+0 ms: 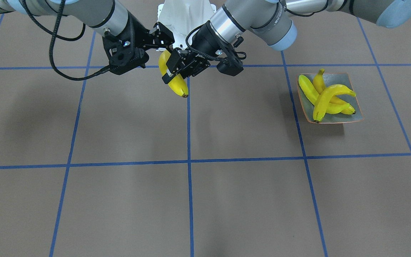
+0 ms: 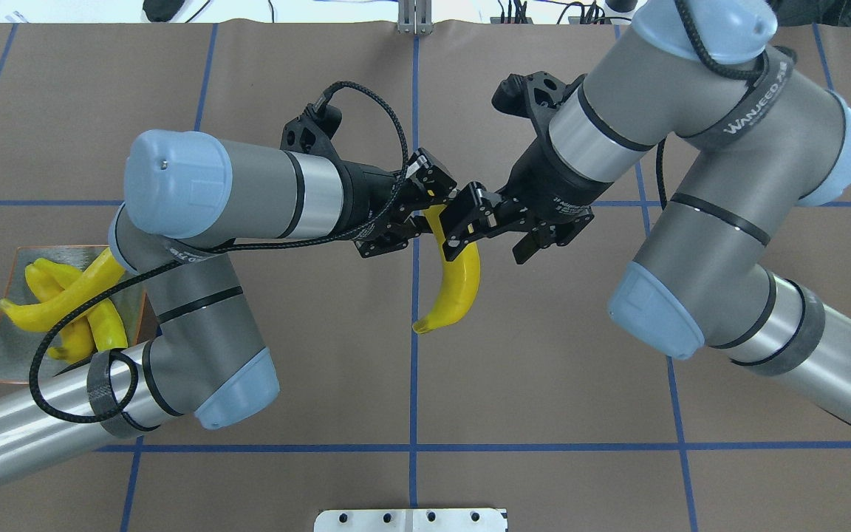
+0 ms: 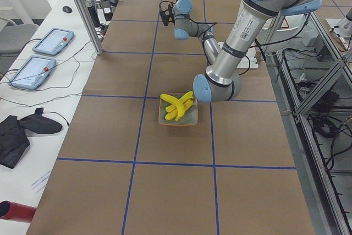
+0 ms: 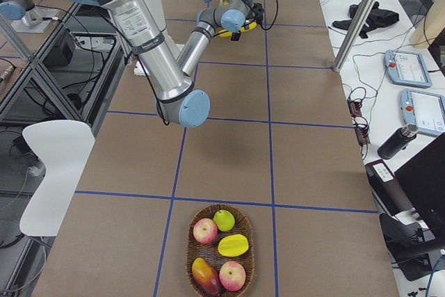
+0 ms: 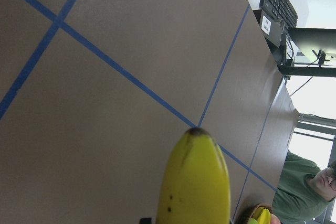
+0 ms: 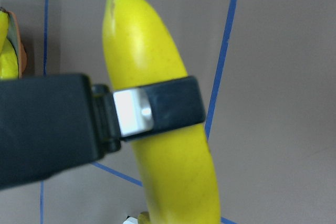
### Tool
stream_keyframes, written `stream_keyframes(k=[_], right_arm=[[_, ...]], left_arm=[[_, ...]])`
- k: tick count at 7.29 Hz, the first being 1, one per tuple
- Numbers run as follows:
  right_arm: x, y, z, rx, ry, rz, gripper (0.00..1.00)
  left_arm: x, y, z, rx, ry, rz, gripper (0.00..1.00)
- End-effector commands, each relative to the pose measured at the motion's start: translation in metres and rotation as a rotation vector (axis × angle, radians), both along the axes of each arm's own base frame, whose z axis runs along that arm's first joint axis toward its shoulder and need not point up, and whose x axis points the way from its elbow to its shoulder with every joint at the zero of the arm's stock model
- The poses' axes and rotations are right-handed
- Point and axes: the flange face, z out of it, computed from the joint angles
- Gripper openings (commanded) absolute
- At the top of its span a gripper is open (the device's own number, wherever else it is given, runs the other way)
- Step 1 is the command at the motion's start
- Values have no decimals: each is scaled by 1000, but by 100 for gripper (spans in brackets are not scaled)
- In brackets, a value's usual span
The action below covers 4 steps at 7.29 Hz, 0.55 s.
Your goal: Transfer all bananas from basket to plate
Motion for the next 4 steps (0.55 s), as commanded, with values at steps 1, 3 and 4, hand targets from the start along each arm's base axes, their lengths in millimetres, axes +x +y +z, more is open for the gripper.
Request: stream_keyframes(k=[1,3,4], right_arm=[[59,-39,42,-62,35,95,100],[82,-54,75,-99,77,149,100],[83,-58,79,-104,85,157,100]], left_arm=[[-24,-25,28,-34,-84,50,0],[-61,-52,74,-45,-158,88,0],[-84,-68,84,-11,-223,135,0]])
